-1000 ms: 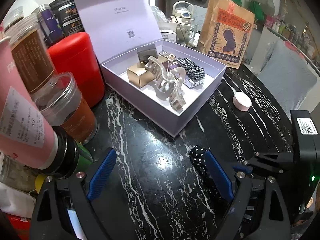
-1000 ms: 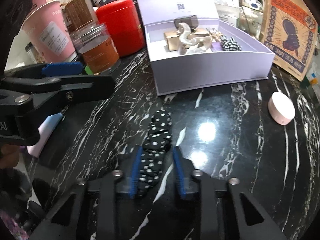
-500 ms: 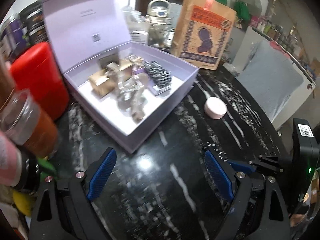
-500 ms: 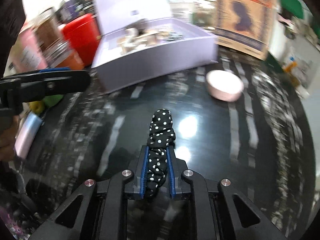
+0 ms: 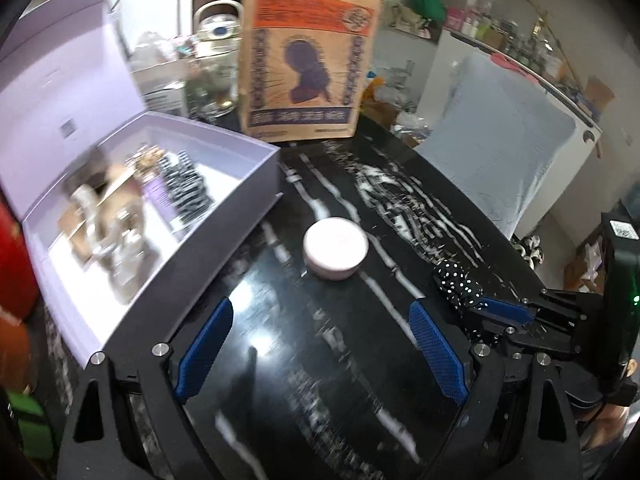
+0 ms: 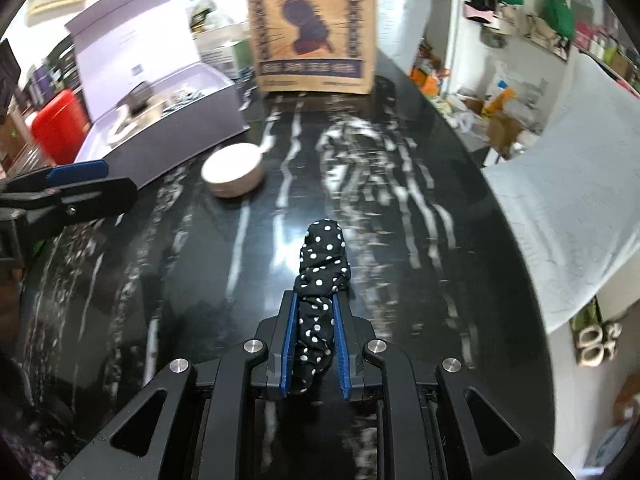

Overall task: Organize rigid objects
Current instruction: 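Lift the scrunchie with the right tool while the left tool reaches the pink compact, then grasp the pink round compact with the left tool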

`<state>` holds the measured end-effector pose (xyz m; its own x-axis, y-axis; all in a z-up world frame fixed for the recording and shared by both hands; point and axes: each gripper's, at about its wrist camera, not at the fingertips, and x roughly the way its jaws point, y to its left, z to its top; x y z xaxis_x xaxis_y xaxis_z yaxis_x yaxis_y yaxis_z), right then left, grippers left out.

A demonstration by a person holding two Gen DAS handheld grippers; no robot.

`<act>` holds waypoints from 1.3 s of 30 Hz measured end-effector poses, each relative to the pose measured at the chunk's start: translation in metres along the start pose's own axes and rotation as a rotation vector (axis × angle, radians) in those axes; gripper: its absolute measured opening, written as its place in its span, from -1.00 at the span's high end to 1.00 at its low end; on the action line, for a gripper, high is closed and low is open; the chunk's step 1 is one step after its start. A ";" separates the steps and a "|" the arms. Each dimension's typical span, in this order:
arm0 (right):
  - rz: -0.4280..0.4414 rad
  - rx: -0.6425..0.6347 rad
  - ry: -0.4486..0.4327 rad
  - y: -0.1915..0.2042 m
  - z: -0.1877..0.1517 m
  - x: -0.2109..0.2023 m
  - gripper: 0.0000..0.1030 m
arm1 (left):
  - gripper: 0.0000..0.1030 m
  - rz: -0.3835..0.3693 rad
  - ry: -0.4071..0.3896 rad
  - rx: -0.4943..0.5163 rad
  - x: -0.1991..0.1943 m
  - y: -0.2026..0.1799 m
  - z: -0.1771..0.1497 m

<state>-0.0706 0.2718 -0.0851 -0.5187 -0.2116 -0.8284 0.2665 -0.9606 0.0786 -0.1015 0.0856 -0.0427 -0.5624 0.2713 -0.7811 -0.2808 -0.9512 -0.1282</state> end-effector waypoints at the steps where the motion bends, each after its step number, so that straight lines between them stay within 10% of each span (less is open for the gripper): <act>1: -0.002 0.007 -0.002 -0.005 0.001 0.000 0.66 | -0.76 -0.001 -0.002 0.012 0.006 -0.003 0.002; 17: 0.040 0.050 -0.011 -0.028 0.006 0.008 0.66 | -0.65 -0.012 0.071 0.070 0.068 -0.019 0.028; 25: 0.045 0.063 -0.014 -0.029 0.006 0.009 0.64 | 0.02 -0.011 0.099 0.034 0.081 -0.014 0.027; 39: 0.049 0.030 -0.012 -0.012 -0.003 0.001 0.65 | 0.01 -0.045 0.124 0.039 0.051 -0.015 -0.008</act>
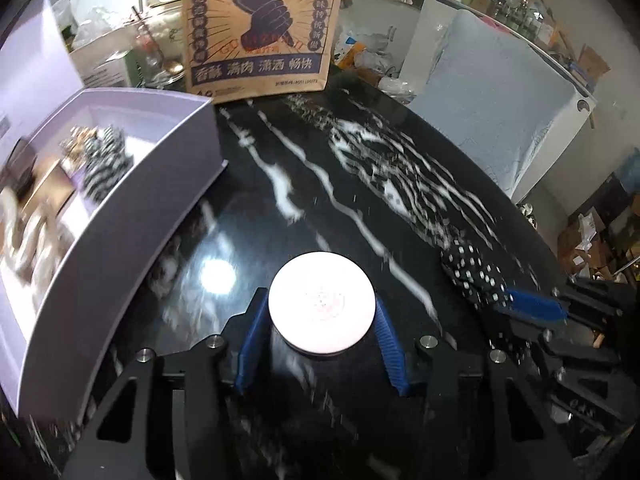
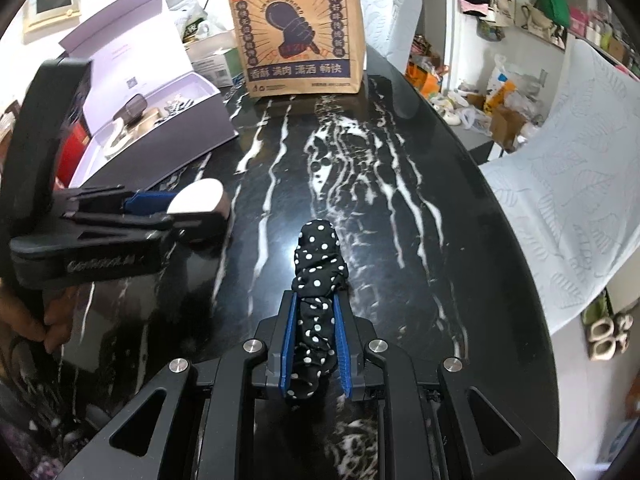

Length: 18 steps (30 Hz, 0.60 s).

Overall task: Organize rigid objects
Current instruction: 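Grasp the pink round compact with the left tool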

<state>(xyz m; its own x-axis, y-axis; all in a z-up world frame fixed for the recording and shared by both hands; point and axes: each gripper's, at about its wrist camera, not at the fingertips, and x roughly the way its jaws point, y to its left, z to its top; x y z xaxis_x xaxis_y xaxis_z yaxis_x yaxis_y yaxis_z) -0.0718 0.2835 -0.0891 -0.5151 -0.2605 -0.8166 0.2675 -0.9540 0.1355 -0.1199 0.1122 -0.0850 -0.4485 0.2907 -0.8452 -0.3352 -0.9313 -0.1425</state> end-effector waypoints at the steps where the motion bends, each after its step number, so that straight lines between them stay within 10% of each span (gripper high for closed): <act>1: 0.007 -0.003 0.002 0.003 -0.002 -0.001 0.65 | 0.01 0.004 0.000 -0.005 -0.004 0.001 -0.005; 18: 0.092 -0.139 0.017 0.071 -0.019 -0.001 0.63 | 0.02 0.020 0.016 -0.091 -0.057 0.029 -0.078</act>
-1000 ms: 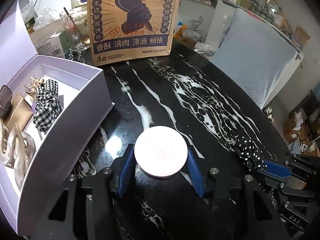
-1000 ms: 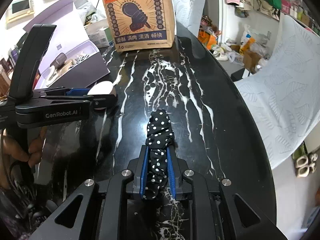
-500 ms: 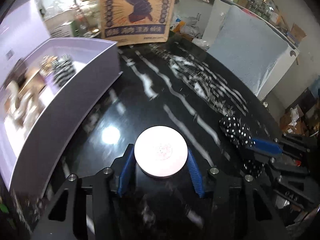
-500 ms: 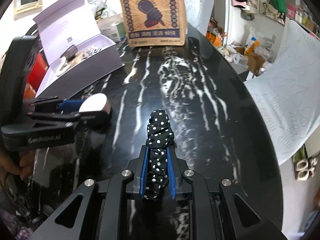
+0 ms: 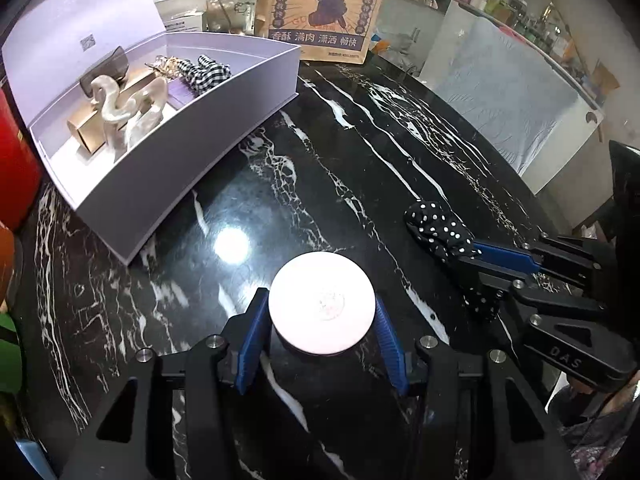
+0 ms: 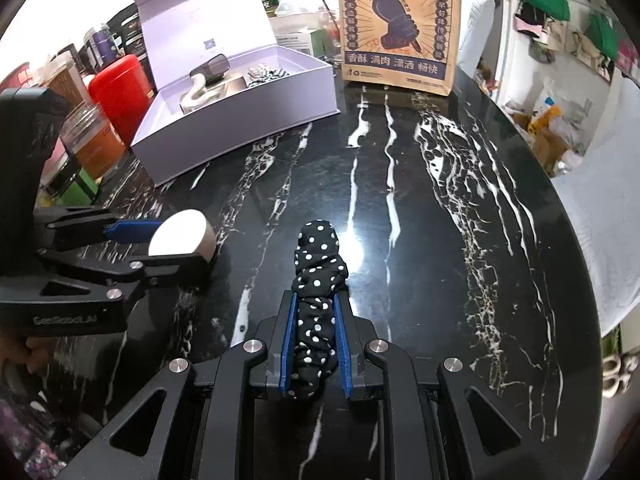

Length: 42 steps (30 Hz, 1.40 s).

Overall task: Organize rigid objects
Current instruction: 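Grasp the pink round compact with the left tool, then carry the compact and scrunchie over the lavender box with both tools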

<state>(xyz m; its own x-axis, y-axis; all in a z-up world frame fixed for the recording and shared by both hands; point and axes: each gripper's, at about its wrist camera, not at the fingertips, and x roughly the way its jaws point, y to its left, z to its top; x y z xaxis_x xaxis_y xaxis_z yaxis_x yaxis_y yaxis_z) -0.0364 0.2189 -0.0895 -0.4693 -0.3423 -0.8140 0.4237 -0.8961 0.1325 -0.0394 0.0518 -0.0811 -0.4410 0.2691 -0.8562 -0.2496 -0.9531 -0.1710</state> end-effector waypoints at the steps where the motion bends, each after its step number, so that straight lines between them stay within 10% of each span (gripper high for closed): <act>1: -0.001 0.010 0.002 0.000 0.000 0.001 0.55 | 0.02 -0.001 -0.005 -0.004 -0.001 0.001 0.000; 7: -0.031 0.000 -0.001 0.005 0.000 0.004 0.01 | 0.01 0.002 -0.033 -0.012 0.002 0.003 0.005; 13: -0.066 -0.018 -0.010 0.009 0.000 0.006 0.01 | -0.02 0.049 -0.068 0.038 0.008 -0.003 0.007; 22: -0.109 -0.045 -0.019 0.015 0.004 0.010 0.69 | 0.03 0.091 -0.074 0.108 0.012 -0.009 0.007; 42: -0.031 -0.114 -0.037 0.055 0.012 -0.004 0.71 | 0.03 0.067 -0.111 0.037 -0.026 0.013 -0.010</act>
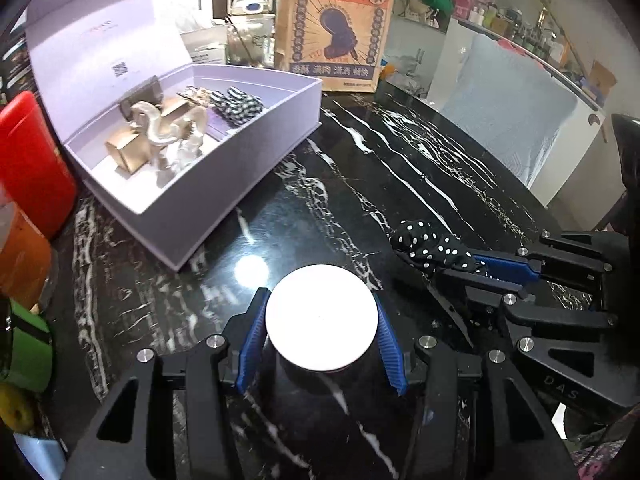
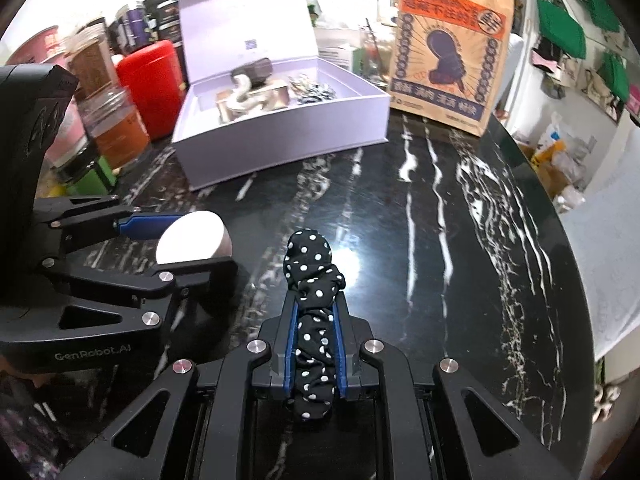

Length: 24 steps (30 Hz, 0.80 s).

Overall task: Organize rigid objects
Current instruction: 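Carry the compact and scrunchie over the lavender box with both tools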

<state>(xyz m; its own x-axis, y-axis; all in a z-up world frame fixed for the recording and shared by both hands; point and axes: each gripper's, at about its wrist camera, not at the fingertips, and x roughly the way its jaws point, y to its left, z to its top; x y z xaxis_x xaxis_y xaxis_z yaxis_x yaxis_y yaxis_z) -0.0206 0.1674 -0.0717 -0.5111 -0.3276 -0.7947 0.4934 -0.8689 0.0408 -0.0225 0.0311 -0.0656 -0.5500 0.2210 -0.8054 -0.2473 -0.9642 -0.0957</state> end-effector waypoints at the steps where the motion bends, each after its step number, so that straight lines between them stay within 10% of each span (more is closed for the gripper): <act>1: 0.004 -0.005 -0.004 0.003 0.001 -0.001 0.71 | 0.03 0.002 -0.004 -0.003 -0.003 0.001 -0.001; 24: 0.124 -0.135 -0.119 0.042 0.051 -0.038 0.70 | 0.03 0.097 -0.152 -0.090 -0.075 0.040 0.024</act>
<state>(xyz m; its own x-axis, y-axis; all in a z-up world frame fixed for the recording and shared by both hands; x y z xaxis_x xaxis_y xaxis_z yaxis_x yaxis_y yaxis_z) -0.0167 0.1248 -0.0092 -0.5159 -0.4776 -0.7112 0.6436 -0.7639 0.0461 -0.0101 -0.0205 0.0046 -0.6832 0.1397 -0.7167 -0.1186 -0.9897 -0.0798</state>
